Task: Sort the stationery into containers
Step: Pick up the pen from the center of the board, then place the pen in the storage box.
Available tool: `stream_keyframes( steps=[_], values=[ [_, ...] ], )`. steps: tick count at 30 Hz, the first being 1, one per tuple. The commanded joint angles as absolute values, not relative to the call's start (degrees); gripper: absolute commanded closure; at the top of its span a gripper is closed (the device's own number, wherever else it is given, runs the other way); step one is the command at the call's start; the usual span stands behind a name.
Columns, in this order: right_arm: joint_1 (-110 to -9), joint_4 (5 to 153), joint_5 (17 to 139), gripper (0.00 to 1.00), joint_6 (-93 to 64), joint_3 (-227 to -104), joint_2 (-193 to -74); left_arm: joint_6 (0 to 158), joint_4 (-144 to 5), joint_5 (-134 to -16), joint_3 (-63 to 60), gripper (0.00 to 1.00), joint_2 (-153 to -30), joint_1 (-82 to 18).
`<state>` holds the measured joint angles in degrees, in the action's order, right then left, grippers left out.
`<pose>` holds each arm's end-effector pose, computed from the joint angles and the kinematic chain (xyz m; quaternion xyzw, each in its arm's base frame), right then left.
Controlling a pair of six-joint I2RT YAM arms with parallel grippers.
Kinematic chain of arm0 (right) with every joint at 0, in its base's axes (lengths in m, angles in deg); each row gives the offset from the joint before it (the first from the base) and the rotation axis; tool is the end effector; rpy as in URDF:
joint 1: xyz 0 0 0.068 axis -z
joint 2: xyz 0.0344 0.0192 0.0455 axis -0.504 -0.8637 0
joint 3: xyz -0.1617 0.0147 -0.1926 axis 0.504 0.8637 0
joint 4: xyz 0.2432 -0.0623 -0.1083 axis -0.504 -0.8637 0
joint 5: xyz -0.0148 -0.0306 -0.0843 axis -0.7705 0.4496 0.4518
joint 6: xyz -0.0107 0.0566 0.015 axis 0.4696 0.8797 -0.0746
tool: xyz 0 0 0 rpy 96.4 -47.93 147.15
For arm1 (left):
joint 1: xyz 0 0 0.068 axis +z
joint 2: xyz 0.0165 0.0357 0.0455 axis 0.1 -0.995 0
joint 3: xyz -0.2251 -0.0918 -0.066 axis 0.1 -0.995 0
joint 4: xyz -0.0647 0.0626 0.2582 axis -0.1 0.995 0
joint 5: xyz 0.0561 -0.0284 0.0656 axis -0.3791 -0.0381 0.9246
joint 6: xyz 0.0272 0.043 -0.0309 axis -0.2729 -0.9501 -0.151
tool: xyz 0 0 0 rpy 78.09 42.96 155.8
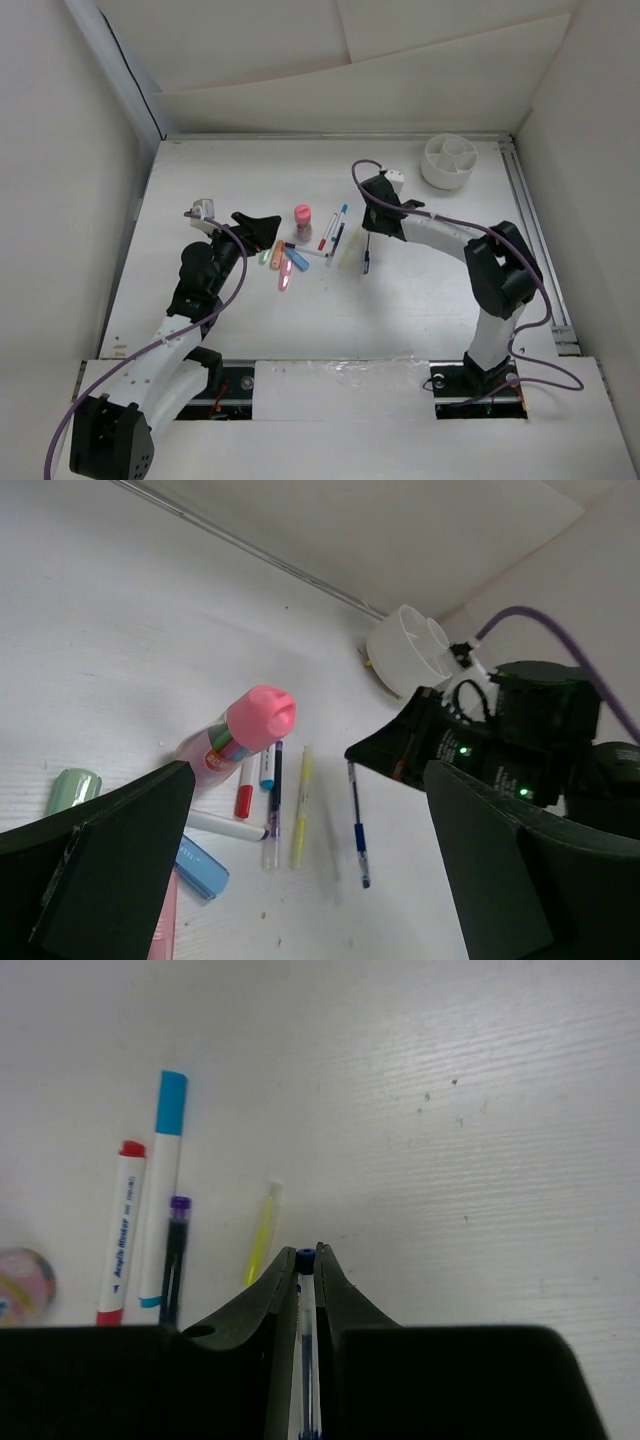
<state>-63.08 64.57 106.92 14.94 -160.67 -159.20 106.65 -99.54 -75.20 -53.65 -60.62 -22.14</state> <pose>0.3497 0.2062 0.1549 0.0897 0.9230 0.0399 0.3719 0.2125 -0.0693 0.2467 -0.0765 0.6544 -0.3952 0.6401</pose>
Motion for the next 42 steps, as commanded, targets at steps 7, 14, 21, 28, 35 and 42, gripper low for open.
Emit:
stream_keyframes(
  steps=[7,14,21,28,35,42],
  values=[
    [-53.3,67.8,120.1,1.00,7.0,-172.0,-149.0,107.7,-103.8,-76.2,-54.8,0.00,-59.6,-22.2],
    [-43.4,69.5,129.8,1.00,5.2,-193.3,-161.1,108.2,-105.1,-76.8,-55.3,0.00,-60.1,-22.2],
    [-37.8,72.1,137.0,1.00,-0.1,-211.2,-174.3,109.3,-108.0,-78.5,-56.4,0.00,-61.3,-22.2],
    [-34.8,75.8,136.4,1.00,-5.6,-224.7,-184.7,110.6,-111.6,-80.9,-56.5,0.00,-64.5,-22.2],
    [-34.8,82.2,135.8,1.00,-12.6,-228.3,-189.7,110.6,-112.8,-79.0,-56.5,0.00,-64.5,-22.2],
    [-35.9,86.4,134.0,1.00,-14.6,-228.3,-193.0,110.1,-112.8,-79.0,-56.5,0.00,-66.9,-22.2]
  ],
)
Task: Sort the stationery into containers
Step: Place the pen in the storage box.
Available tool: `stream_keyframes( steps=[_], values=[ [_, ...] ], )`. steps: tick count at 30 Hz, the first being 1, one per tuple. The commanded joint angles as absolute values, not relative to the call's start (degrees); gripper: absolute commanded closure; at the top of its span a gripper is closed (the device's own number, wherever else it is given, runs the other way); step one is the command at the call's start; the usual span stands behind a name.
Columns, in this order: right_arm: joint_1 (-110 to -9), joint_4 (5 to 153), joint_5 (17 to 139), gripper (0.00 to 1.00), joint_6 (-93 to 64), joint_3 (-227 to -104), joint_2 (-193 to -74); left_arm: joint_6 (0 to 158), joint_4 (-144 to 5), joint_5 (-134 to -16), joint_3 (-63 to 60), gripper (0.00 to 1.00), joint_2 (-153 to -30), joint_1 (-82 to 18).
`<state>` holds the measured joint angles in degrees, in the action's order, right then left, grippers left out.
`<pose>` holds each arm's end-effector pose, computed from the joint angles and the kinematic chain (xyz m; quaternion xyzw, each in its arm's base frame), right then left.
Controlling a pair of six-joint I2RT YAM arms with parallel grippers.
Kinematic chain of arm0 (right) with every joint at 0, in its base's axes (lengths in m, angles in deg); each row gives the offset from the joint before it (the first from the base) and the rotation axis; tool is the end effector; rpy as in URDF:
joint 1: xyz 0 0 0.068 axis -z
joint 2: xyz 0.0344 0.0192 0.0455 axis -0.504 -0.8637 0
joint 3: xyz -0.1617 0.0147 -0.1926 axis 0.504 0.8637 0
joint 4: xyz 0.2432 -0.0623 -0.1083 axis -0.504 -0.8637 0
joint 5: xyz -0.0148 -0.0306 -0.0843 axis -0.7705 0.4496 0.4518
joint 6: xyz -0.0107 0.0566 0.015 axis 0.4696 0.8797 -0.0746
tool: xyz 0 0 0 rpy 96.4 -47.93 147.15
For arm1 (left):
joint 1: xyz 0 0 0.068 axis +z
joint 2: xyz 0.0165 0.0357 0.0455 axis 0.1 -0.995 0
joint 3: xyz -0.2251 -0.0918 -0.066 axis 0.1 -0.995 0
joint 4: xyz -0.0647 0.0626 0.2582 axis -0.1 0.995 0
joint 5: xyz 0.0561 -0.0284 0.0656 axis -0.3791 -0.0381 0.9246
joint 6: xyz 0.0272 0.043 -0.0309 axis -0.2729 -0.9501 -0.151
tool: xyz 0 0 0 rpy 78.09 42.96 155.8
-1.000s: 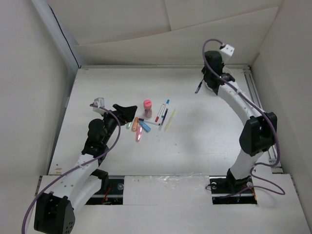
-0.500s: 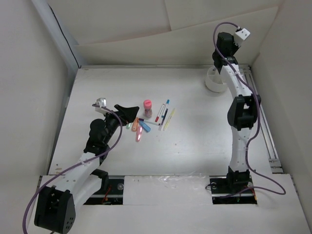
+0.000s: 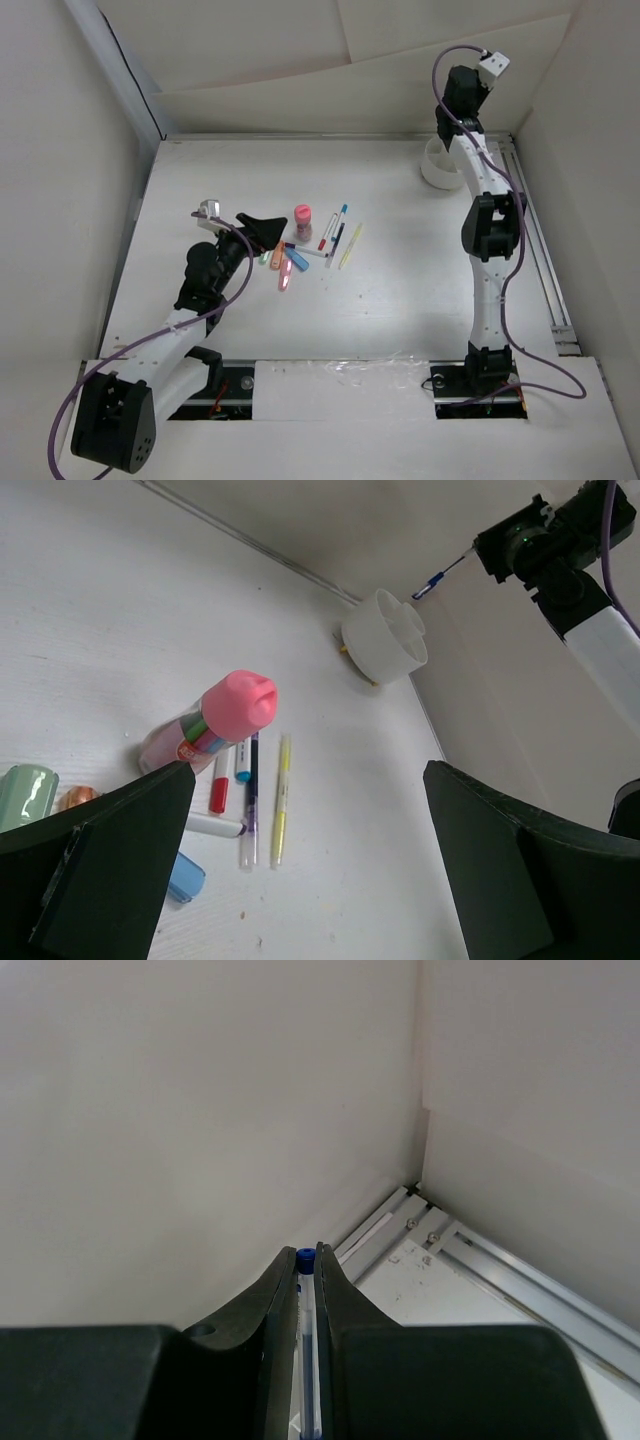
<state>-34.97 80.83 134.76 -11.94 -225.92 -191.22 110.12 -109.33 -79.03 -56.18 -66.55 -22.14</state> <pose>0.5650 0.0131 0.3198 0.3183 0.6373 -0.2207 0.6662 0.2184 -0.0740 0.2286 -0.0686 0.6473 -0.4353 0.6220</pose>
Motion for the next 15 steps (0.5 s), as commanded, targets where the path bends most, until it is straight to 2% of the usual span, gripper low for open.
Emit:
stream_keyframes(
  steps=[1,15],
  values=[
    [-35.9,86.4,134.0,1.00,-14.6,-228.3,-193.7,109.6,-112.8,-78.5,-56.5,0.00,-66.9,-22.2],
    [-37.5,90.0,132.2,1.00,-18.0,-230.2,-198.4,109.6,-113.8,-78.5,-56.5,0.00,-66.9,-22.2]
  ],
)
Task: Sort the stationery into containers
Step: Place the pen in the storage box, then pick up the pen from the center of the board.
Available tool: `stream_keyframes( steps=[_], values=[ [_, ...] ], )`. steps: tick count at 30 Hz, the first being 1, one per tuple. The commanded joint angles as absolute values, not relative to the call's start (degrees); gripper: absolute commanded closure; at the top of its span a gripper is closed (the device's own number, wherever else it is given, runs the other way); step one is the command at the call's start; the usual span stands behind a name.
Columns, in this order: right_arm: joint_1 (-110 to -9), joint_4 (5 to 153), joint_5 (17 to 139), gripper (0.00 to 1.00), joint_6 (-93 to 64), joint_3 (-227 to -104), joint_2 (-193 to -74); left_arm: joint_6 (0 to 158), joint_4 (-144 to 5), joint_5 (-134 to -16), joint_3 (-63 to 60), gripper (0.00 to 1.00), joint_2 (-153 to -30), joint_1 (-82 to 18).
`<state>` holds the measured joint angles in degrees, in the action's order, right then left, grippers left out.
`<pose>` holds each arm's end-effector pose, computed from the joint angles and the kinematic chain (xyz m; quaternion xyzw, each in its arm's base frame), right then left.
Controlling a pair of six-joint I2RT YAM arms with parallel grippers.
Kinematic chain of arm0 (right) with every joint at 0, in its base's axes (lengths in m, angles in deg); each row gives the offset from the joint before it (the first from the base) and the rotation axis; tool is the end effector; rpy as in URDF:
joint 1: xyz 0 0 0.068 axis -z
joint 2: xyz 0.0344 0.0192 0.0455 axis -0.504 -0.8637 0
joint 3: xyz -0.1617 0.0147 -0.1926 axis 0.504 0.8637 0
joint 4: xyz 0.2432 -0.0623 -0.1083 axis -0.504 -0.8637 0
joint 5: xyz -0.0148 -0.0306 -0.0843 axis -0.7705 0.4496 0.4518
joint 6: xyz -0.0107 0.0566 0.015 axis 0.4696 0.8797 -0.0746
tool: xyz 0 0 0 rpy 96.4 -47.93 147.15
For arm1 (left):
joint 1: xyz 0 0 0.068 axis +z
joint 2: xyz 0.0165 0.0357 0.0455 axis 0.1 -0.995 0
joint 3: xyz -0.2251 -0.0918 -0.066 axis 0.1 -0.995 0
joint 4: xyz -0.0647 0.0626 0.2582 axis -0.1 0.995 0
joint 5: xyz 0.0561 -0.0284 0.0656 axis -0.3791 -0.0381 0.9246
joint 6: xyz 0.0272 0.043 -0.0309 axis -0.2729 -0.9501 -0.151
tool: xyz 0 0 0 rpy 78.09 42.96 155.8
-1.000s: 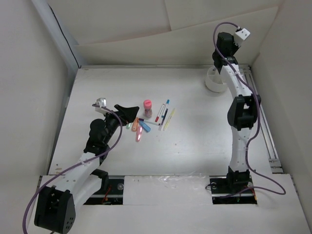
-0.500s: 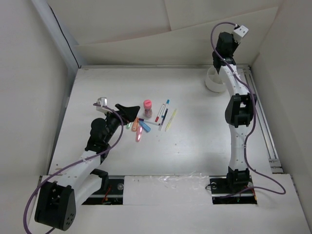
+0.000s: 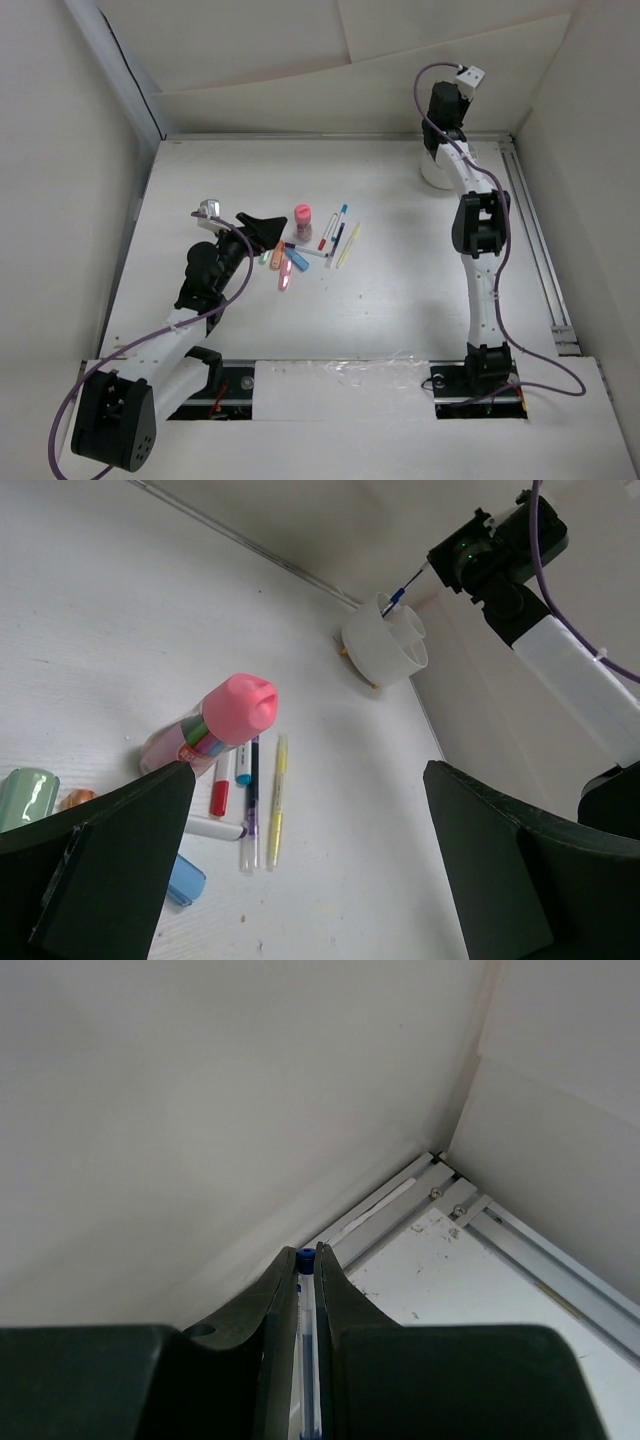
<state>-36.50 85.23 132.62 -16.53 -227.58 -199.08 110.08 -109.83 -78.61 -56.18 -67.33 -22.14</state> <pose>0.5892 0.0320 0.2618 0.2672 0.6686 -0.2311 0.6543 0.2199 -0.0742 0.2267 -0.0717 0.6487 -0.4325 0.6221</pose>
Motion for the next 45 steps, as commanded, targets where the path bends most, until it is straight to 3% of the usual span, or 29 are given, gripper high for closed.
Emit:
stream_keyframes(
  steps=[1,4,7,8,15,18,21,22,25,26,34,35,38,40,45],
  values=[
    [-37.5,90.0,132.2,1.00,-18.5,-229.5,-198.4,109.6,-113.8,-78.5,-56.5,0.00,-66.9,-22.2],
    [-38.0,91.0,132.8,1.00,-19.1,-225.7,-197.3,109.6,-114.4,-78.5,-56.5,0.00,-66.9,-22.2],
    [-38.6,93.8,132.8,0.70,-19.1,-218.6,-193.4,109.6,-114.4,-78.5,-56.5,0.00,-67.4,-22.2],
    [-38.6,94.5,132.8,0.55,-19.1,-216.9,-190.7,109.6,-114.4,-79.0,-56.5,0.00,-67.4,-22.2],
    [-39.1,95.2,132.0,0.29,-18.5,-207.1,-179.1,109.6,-114.9,-79.6,-56.5,0.00,-65.9,-22.2],
    [-40.2,91.7,127.1,0.29,-17.1,-202.9,-174.3,109.6,-114.9,-79.6,-57.0,0.00,-65.4,-22.2],
    [-42.7,83.5,118.3,0.40,-13.0,-198.1,-167.3,109.6,-113.5,-79.6,-56.4,0.00,-65.4,-22.2],
    [-43.5,81.5,115.8,0.56,-10.9,-196.3,-163.9,109.6,-112.4,-79.6,-55.8,0.00,-65.9,-22.2],
    [-47.0,75.0,106.2,0.83,-7.2,-188.4,-159.6,109.1,-111.0,-79.6,-55.2,0.00,-66.4,-22.2],
    [-48.1,72.5,104.4,1.00,-5.7,-186.3,-157.5,109.1,-110.4,-79.6,-54.7,0.00,-66.4,-22.2],
    [-57.1,59.2,95.4,0.98,-2.1,-173.7,-152.7,109.1,-108.6,-80.7,-54.7,0.00,-63.9,-22.2],
    [-57.1,58.5,94.2,0.92,-1.1,-171.0,-152.0,109.1,-108.0,-80.7,-54.7,0.00,-63.4,-22.2],
    [-57.1,58.5,89.8,0.60,0.4,-168.9,-150.0,109.1,-108.0,-80.7,-54.7,0.00,-62.8,-22.2],
    [-57.6,55.4,89.8,0.46,1.1,-169.7,-151.6,109.1,-107.4,-80.7,-54.7,0.00,-62.8,-22.2],
    [-59.3,52.4,89.8,0.43,2.2,-174.2,-158.3,108.5,-106.9,-80.7,-54.7,0.00,-62.3,-22.2]
  ],
)
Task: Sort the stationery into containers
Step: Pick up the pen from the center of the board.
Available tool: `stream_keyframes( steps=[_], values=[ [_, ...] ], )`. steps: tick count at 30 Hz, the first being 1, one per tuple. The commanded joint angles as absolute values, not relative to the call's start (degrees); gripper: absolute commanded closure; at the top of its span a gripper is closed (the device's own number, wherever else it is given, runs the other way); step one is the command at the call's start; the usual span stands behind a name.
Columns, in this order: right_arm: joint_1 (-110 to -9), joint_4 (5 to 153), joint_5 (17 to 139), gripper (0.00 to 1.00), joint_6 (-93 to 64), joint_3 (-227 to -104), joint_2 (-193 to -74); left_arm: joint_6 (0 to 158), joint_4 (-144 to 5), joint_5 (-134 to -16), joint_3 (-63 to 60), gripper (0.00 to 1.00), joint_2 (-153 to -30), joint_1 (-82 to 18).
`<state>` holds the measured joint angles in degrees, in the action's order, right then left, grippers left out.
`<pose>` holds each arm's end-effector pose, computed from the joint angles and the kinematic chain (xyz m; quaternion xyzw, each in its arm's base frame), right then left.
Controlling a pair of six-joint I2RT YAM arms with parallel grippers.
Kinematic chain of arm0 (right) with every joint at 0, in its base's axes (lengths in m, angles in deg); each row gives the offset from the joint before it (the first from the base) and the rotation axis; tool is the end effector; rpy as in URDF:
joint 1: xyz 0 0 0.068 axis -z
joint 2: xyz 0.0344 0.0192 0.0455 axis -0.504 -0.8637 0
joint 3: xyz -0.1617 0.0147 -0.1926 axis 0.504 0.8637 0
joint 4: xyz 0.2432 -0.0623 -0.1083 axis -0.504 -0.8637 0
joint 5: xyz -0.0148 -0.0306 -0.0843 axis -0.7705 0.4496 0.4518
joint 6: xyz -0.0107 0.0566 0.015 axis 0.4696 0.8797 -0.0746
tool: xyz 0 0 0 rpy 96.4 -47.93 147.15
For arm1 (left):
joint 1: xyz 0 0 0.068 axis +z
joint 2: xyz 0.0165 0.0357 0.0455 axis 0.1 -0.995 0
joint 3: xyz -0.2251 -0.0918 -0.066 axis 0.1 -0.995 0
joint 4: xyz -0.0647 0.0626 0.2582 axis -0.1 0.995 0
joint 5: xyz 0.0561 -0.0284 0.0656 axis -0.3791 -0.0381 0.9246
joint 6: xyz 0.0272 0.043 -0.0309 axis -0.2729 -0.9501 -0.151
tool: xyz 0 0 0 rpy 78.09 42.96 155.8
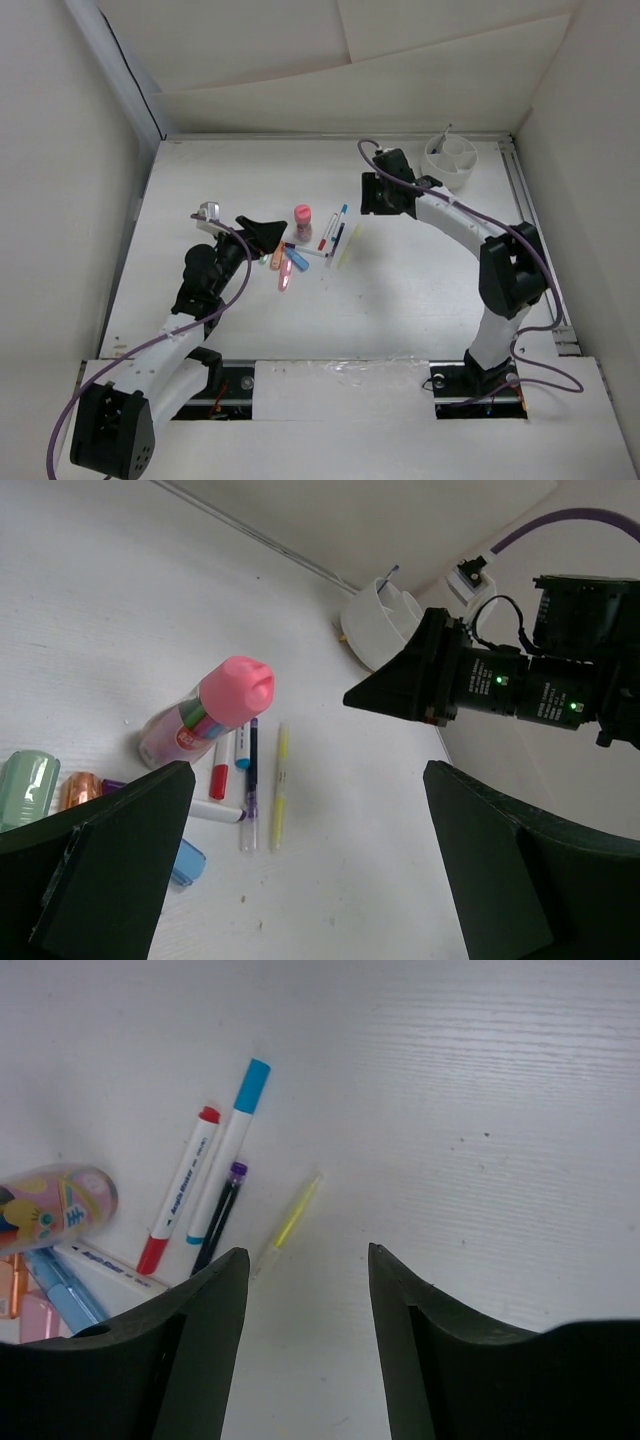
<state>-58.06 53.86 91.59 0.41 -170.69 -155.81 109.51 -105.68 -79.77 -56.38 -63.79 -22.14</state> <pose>0.3692 0.1891 0.2194 -0.0307 0.9322 0.1017 0.3460 0.2136 -0.0732 0.2300 -0.0626 0.6551 -0.4330 0.6160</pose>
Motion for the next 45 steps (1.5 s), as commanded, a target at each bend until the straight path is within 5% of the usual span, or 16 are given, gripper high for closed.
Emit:
stream_keyframes(
  steps=[1,45],
  values=[
    [-59.3,52.4,90.7,0.43,2.7,-174.2,-159.1,108.5,-106.4,-80.7,-54.7,0.00,-62.3,-22.2],
    [-61.1,55.5,95.7,0.63,9.6,-178.1,-173.0,108.5,-105.8,-80.2,-54.7,0.00,-61.2,-22.2]
  ],
)
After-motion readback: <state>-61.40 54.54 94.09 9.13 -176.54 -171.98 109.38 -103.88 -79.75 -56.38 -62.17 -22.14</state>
